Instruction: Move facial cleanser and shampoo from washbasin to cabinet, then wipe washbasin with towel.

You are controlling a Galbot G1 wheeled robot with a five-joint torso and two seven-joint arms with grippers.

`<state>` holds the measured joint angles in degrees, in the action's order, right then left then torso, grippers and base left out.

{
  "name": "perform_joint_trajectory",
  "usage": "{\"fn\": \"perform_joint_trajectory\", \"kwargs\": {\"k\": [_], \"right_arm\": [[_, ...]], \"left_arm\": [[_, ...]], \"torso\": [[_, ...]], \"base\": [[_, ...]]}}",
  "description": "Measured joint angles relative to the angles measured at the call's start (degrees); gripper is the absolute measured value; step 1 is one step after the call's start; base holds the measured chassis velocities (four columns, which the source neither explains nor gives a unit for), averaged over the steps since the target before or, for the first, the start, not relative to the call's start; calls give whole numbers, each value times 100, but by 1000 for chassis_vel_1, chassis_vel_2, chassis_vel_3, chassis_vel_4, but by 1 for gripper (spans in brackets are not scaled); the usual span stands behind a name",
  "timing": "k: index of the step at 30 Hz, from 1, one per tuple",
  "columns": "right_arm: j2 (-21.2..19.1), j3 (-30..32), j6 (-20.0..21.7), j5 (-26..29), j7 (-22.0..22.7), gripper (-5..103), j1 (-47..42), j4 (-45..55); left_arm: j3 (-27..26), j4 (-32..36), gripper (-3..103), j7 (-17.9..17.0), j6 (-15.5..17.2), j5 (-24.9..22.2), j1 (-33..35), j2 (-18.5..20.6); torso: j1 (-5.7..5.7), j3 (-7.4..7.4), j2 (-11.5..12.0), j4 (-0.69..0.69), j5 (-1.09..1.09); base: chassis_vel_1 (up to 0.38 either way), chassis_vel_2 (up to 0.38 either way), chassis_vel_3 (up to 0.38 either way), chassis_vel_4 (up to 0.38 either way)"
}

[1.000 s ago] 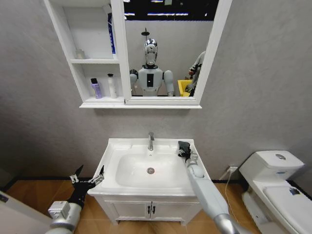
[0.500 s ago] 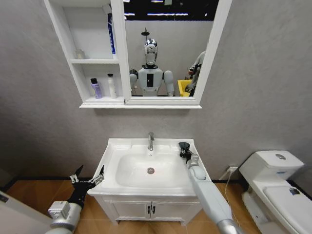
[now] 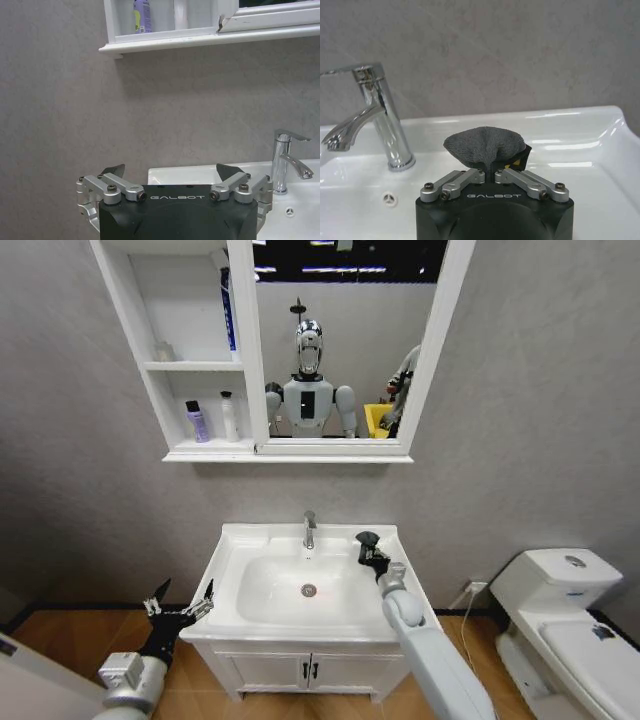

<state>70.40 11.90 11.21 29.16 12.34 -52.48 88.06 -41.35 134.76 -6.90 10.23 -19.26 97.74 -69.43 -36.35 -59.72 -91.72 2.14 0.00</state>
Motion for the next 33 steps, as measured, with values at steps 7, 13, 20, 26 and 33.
{"fn": "perform_joint_trajectory", "kwargs": {"k": [7,13,20,26,33], "right_arm": [[-591,-709,631,1057,649,3,411,-140],[-877,-1214,962,2023,1213,3,721,-200],[-210,-1595,923,2103,1422,3,1214,-916],[-75,-1770,795,1733,1360,3,1322,-1389],[-640,-1798,810,1656,1438,3,1142,-1022]], "left_arm": [[0,0,100,0,0,0,0,0],[0,0,100,0,1,0,0,0],[1,0,100,0,1,-1,0,0],[0,0,100,0,1,-1,0,0],[1,0,100,0,1,-1,0,0]], "torso": [[0,-1,0,-2,0],[0,-1,0,-4,0],[-1,-1,1,2,0],[-1,-1,2,-3,0],[-1,0,1,-3,-2]], "base": [[0,0,0,0],[0,0,0,0],[0,0,0,0],[0,0,0,0],[0,0,0,0]]}}
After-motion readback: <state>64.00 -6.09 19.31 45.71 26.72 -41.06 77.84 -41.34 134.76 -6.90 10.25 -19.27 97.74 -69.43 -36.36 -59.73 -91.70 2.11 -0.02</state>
